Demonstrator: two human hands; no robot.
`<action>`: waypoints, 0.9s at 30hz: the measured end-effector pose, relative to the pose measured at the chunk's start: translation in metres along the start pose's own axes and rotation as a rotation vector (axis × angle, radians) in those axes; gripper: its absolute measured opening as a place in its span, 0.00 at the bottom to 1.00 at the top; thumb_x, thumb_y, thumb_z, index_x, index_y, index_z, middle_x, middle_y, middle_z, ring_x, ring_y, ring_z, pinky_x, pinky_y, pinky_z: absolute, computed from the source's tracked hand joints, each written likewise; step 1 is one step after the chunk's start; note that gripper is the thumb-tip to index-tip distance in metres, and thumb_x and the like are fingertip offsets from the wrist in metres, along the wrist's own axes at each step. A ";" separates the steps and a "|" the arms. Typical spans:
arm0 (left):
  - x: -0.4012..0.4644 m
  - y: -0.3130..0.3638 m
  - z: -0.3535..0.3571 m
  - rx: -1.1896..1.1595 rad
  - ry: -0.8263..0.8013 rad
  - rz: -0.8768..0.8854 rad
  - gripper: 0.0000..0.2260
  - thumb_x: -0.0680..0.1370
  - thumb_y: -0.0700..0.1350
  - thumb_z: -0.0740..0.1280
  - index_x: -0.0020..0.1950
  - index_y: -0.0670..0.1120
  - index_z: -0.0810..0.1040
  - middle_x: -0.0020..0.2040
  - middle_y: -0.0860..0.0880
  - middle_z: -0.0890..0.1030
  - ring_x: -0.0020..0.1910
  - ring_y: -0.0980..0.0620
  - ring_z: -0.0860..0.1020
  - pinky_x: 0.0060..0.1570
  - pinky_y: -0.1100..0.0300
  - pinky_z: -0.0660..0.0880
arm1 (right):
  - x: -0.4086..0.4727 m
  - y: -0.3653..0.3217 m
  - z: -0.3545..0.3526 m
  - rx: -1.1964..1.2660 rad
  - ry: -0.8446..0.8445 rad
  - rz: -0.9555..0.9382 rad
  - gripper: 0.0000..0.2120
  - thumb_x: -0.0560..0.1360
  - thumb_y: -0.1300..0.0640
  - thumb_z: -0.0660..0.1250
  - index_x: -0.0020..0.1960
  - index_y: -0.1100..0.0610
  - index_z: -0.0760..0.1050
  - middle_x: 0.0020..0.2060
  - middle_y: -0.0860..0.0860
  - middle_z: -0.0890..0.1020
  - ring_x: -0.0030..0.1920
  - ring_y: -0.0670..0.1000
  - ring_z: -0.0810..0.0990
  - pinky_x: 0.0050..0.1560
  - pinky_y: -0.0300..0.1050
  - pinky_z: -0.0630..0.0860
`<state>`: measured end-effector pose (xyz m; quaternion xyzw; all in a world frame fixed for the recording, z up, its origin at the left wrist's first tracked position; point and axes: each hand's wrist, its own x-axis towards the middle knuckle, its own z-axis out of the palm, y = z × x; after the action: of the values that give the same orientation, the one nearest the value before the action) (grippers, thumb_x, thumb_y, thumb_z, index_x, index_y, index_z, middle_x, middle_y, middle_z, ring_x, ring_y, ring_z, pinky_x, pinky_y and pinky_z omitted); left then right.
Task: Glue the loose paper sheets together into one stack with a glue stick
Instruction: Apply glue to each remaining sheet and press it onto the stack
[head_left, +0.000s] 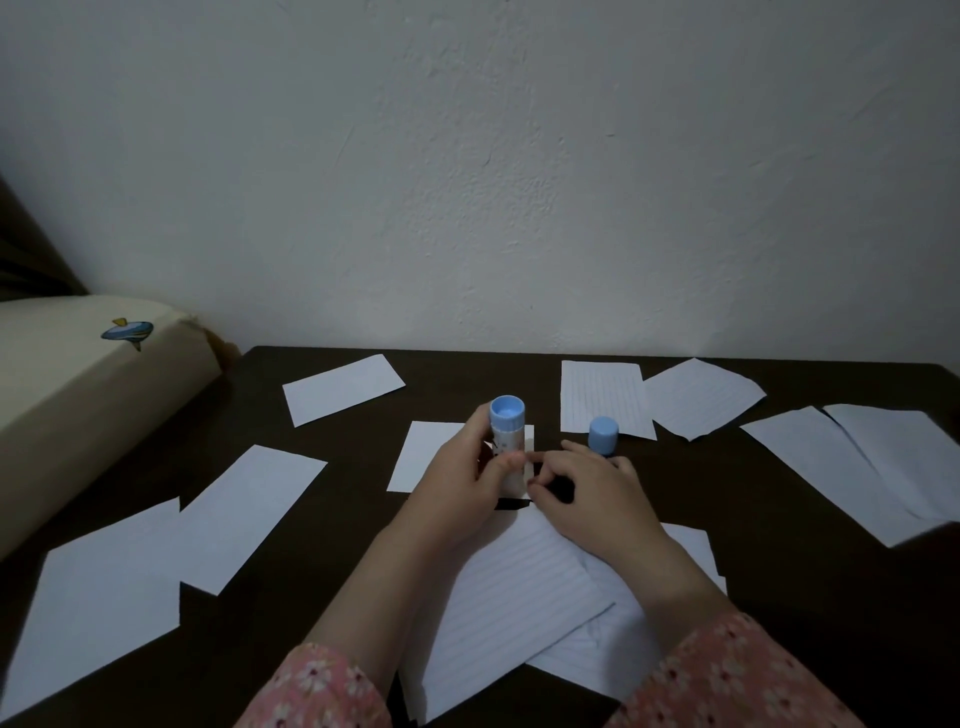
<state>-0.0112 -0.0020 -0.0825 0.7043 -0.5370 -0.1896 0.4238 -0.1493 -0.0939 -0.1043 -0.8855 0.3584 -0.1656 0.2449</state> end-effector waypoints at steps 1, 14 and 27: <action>0.000 0.000 -0.001 -0.003 -0.004 -0.001 0.18 0.80 0.45 0.62 0.67 0.60 0.63 0.53 0.59 0.77 0.51 0.68 0.74 0.45 0.77 0.70 | 0.000 0.000 0.000 0.003 0.000 -0.001 0.06 0.77 0.48 0.65 0.40 0.43 0.72 0.63 0.36 0.75 0.73 0.44 0.61 0.73 0.56 0.54; -0.003 -0.018 -0.030 0.009 0.030 -0.122 0.25 0.79 0.51 0.64 0.74 0.61 0.59 0.62 0.57 0.72 0.59 0.57 0.71 0.57 0.57 0.72 | 0.001 0.002 0.003 0.036 0.022 0.006 0.04 0.77 0.48 0.65 0.43 0.44 0.74 0.64 0.35 0.74 0.72 0.43 0.61 0.73 0.56 0.54; -0.008 -0.022 -0.040 0.009 0.064 -0.140 0.26 0.79 0.51 0.64 0.75 0.59 0.60 0.62 0.57 0.72 0.55 0.59 0.72 0.54 0.60 0.70 | 0.000 0.003 0.008 -0.029 0.039 -0.010 0.12 0.78 0.46 0.62 0.61 0.39 0.72 0.66 0.34 0.72 0.73 0.43 0.59 0.73 0.55 0.52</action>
<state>0.0282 0.0228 -0.0793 0.7478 -0.4735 -0.1937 0.4231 -0.1474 -0.0932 -0.1120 -0.8874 0.3610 -0.1787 0.2240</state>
